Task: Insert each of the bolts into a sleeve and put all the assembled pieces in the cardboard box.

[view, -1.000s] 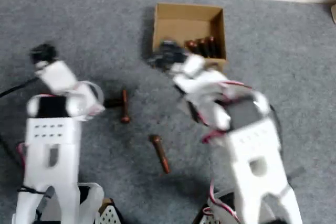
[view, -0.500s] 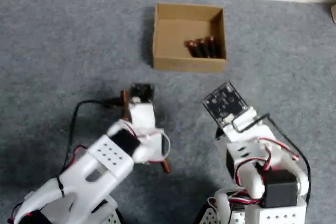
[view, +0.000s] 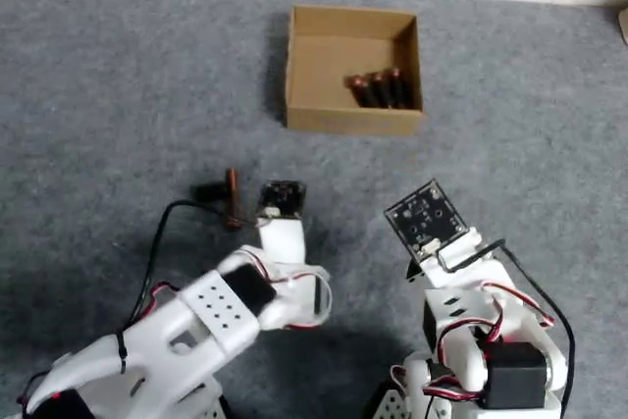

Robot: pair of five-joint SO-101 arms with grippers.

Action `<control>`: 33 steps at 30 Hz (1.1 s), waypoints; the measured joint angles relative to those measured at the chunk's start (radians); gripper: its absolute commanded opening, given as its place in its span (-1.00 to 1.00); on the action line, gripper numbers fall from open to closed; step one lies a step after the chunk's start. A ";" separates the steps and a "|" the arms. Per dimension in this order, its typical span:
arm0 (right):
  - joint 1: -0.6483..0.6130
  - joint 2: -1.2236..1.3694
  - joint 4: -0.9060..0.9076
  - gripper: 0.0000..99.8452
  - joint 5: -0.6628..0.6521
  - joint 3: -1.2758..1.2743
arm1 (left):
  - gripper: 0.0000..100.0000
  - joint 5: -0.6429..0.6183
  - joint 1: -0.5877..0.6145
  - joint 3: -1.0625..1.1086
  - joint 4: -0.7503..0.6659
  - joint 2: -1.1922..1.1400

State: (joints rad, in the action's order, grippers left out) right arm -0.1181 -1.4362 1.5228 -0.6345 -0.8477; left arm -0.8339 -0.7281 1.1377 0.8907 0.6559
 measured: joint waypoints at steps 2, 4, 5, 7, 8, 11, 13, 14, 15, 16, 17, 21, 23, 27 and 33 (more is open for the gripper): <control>0.002 -0.002 0.000 -0.99 0.000 0.000 | -0.45 0.000 -0.018 0.000 0.000 0.000; 0.002 -0.003 0.000 -0.99 0.000 -0.003 | -0.45 0.000 -0.017 0.011 -0.026 0.000; 0.002 -0.003 0.000 -0.99 0.000 -0.003 | -0.45 -0.002 -0.015 0.023 -0.044 0.000; 0.002 -0.003 0.009 -0.99 0.000 -0.003 | -0.45 -0.003 0.009 0.064 -0.089 0.000; 0.002 -0.003 0.015 -0.99 0.000 -0.003 | -0.45 -0.003 0.032 0.087 -0.109 0.000; 0.002 -0.003 0.029 -0.99 0.000 -0.003 | -0.45 -0.003 0.117 0.138 -0.150 0.000; 0.002 -0.003 0.029 -0.99 0.000 -0.003 | -0.45 -0.003 0.158 0.150 -0.166 0.000; 0.002 -0.003 0.029 -0.99 0.000 -0.003 | -0.45 -0.003 0.175 0.155 -0.170 0.000; 0.002 -0.003 0.029 -0.99 0.000 -0.003 | -0.45 -0.003 0.186 0.161 -0.172 0.000; 0.002 -0.003 0.029 -0.99 0.000 -0.003 | -0.45 -0.003 0.192 0.167 -0.172 0.000; 0.002 -0.003 0.029 -0.99 0.000 -0.003 | -0.45 -0.003 0.193 0.176 -0.175 0.000; 0.002 -0.003 0.031 -0.99 0.000 -0.003 | -0.45 -0.003 0.192 0.216 -0.216 0.005; 0.002 -0.003 0.031 -0.99 0.000 -0.005 | -0.45 -0.003 0.192 0.226 -0.233 0.009; 0.002 -0.003 0.031 -0.99 0.000 -0.032 | -0.45 -0.003 0.192 0.232 -0.236 0.014; 0.002 -0.005 0.031 -0.99 0.000 -0.063 | -1.00 0.014 0.190 0.233 -0.239 0.014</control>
State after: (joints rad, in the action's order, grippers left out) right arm -0.1166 -1.4408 1.5535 -0.6345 -0.9106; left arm -0.8201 -0.5378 1.3709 0.6513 0.6697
